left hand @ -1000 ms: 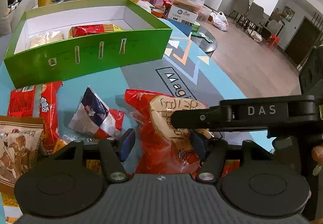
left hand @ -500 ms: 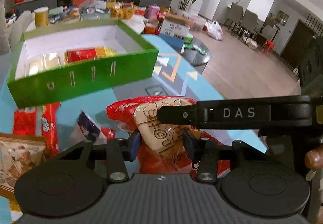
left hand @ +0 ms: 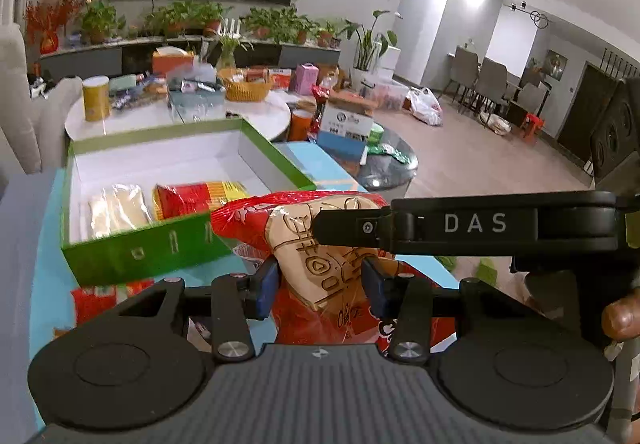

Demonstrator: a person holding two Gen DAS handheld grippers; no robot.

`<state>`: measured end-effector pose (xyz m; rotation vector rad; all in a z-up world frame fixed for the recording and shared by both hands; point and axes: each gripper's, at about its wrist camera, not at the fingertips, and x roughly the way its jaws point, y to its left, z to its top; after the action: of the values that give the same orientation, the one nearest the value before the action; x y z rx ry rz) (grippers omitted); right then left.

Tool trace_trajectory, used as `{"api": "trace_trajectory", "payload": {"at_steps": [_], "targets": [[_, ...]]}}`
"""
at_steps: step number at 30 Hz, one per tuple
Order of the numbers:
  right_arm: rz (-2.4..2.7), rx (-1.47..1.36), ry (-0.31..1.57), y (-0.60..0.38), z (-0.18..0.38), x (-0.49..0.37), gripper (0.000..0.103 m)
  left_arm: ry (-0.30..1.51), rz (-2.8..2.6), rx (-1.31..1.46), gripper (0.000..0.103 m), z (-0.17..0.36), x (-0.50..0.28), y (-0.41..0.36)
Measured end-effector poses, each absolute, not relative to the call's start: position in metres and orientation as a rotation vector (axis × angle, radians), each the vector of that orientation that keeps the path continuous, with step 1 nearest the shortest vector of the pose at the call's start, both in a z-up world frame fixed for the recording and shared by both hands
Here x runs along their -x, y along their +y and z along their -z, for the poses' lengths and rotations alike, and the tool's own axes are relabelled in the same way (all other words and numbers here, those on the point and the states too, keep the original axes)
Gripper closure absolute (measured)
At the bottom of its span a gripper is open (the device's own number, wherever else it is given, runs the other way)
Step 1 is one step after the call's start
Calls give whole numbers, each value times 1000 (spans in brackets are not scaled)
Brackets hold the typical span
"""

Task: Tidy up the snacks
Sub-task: 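Lift the red biscuit bag with both tools and carry it over the green box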

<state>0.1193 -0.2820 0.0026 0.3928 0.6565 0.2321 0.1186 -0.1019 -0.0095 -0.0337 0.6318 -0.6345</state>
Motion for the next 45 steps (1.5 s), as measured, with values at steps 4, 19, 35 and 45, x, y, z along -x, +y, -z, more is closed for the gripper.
{"api": "trace_trajectory", "payload": {"at_steps": [4,19,35,45], "targets": [[-256,-391,634,-279,-13,-132,64,597,611,36,62,-2,-125,-96],[-345,-324,558,-251,-40,-188,64,511,522,57,62,-30,-173,-64],[-404,-330,546,-229,-30,-256,64,515,435,48,62,-22,-250,-43],[-407,-342,618,-212,-6,-290,64,581,405,63,62,6,-282,-32]]}}
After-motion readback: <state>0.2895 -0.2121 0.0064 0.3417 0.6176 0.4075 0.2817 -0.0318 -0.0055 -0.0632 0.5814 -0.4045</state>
